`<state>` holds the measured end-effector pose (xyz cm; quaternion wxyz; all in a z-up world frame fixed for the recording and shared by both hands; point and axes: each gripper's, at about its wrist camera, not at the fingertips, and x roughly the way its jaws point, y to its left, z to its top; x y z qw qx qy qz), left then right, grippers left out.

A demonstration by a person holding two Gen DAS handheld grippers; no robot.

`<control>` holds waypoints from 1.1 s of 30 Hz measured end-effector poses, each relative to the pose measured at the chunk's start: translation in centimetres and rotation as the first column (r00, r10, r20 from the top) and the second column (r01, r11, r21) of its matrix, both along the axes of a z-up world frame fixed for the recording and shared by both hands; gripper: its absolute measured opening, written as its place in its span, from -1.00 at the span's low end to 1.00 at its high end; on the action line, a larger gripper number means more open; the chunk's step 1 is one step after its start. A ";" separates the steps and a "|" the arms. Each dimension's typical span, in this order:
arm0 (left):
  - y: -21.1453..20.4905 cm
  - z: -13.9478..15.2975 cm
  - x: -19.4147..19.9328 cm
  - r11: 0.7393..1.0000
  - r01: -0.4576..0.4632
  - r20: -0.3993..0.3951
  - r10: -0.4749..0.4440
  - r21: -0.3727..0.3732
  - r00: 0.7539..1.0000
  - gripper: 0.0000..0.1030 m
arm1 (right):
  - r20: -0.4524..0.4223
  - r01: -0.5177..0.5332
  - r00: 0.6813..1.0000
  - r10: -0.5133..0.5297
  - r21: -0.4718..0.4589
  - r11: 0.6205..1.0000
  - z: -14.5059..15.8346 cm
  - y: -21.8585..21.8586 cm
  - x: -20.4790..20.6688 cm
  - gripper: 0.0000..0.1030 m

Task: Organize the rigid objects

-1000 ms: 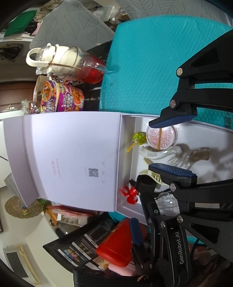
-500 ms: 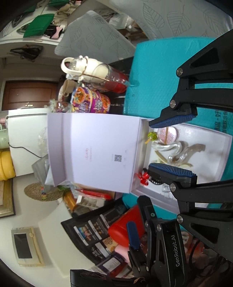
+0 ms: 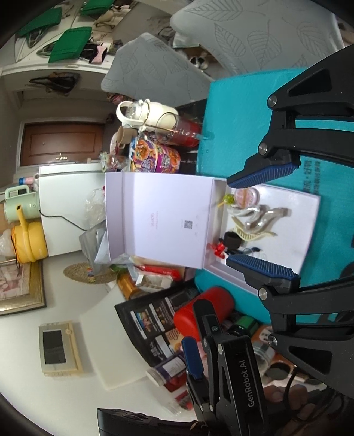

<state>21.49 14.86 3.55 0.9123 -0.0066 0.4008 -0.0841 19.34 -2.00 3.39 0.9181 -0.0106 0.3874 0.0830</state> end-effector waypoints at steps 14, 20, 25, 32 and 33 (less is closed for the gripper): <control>-2.3 2.1 -8.1 0.998 -0.058 0.038 0.057 0.009 0.998 0.52 | 0.032 -0.028 0.999 0.028 0.001 1.000 2.9 -2.0 -7.7 0.25; -3.5 2.2 -11.5 0.996 -0.085 0.041 0.084 0.014 0.996 0.53 | 0.039 -0.042 0.998 0.042 0.006 0.999 3.4 -3.3 -10.6 0.33; -4.7 2.1 -14.0 0.995 -0.092 0.042 0.091 0.024 0.995 0.59 | 0.029 -0.049 0.998 0.049 0.017 0.999 3.1 -4.7 -13.0 0.36; -6.3 1.4 -16.9 0.994 -0.105 0.021 0.105 0.024 0.994 0.60 | 0.011 -0.046 0.999 0.045 0.021 0.999 2.1 -6.2 -16.1 0.38; -6.5 1.3 -17.2 0.994 -0.106 0.019 0.105 0.025 0.994 0.60 | 0.011 -0.045 0.999 0.044 0.020 0.999 2.1 -6.3 -16.5 0.38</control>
